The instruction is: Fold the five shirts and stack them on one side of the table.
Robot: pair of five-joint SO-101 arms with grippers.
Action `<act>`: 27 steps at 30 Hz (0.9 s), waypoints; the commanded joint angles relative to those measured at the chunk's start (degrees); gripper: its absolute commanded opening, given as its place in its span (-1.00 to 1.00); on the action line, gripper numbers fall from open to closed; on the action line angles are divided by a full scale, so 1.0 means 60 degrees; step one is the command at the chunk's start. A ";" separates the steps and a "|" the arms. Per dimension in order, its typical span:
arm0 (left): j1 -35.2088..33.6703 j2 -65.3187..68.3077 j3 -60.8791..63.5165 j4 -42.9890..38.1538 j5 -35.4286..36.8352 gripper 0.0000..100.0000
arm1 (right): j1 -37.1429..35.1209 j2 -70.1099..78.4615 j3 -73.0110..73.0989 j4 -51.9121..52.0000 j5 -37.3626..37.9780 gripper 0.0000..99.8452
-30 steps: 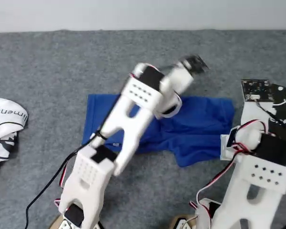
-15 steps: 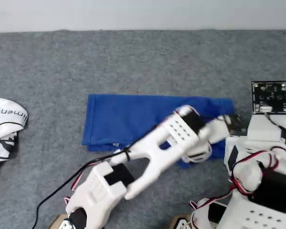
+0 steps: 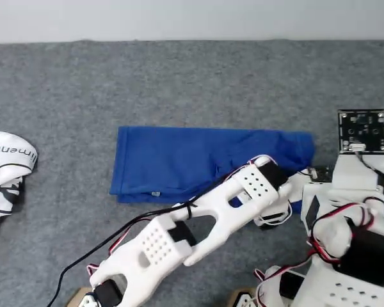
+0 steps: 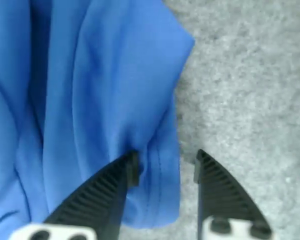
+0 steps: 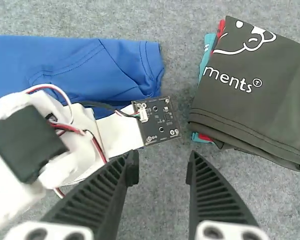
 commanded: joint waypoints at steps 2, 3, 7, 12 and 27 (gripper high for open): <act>0.0293 0.0850 -0.2176 0.1421 0.0015 -0.70 | -0.0051 -0.0081 -0.0498 0.0330 0.0059 -0.67; 0.0425 0.1070 -0.2557 0.1714 -0.0044 -0.75 | -0.0051 -0.0081 -0.0498 0.0330 0.0059 -0.67; 0.1011 0.1597 -0.3875 0.2505 -0.0410 -0.95 | -0.0051 -0.0081 -0.0498 0.0330 0.0088 -0.67; 0.1143 0.1055 -0.3993 0.2491 -0.0425 -0.97 | -0.0051 -0.0081 -0.0498 0.0330 0.0088 -0.67; 0.0454 0.0747 -0.3846 0.2447 -0.0425 -0.86 | -0.0051 -0.0081 -0.0484 0.0330 0.0073 -0.67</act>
